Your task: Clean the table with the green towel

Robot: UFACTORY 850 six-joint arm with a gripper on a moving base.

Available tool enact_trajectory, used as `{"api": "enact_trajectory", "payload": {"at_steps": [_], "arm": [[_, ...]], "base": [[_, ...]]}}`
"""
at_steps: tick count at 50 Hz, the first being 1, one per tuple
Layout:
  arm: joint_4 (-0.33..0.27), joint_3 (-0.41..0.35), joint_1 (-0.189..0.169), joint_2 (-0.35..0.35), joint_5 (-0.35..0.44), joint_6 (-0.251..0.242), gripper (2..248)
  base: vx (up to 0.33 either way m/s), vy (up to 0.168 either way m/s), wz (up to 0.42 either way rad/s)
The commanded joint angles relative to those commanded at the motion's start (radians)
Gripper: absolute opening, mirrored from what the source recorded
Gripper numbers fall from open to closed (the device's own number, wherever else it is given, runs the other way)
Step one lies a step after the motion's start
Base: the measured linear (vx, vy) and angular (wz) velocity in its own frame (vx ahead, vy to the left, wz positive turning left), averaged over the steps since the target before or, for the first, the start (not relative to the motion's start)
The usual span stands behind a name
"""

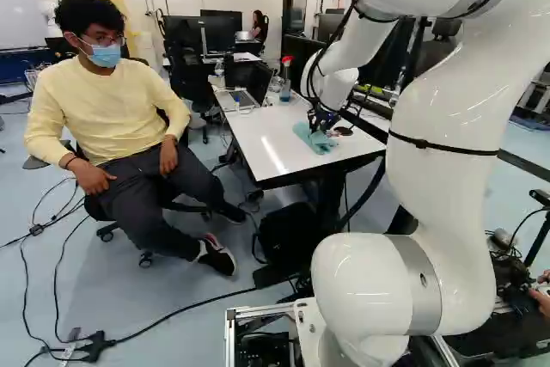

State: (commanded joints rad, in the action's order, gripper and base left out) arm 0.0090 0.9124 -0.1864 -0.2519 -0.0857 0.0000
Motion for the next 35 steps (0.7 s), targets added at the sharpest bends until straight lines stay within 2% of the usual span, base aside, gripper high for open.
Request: {"api": "enact_trajectory", "payload": {"at_steps": [35], "arm": [[0.000,-0.026,-0.124,0.021,0.000,0.000,45]], "base": [[0.000,0.000,0.000]]}}
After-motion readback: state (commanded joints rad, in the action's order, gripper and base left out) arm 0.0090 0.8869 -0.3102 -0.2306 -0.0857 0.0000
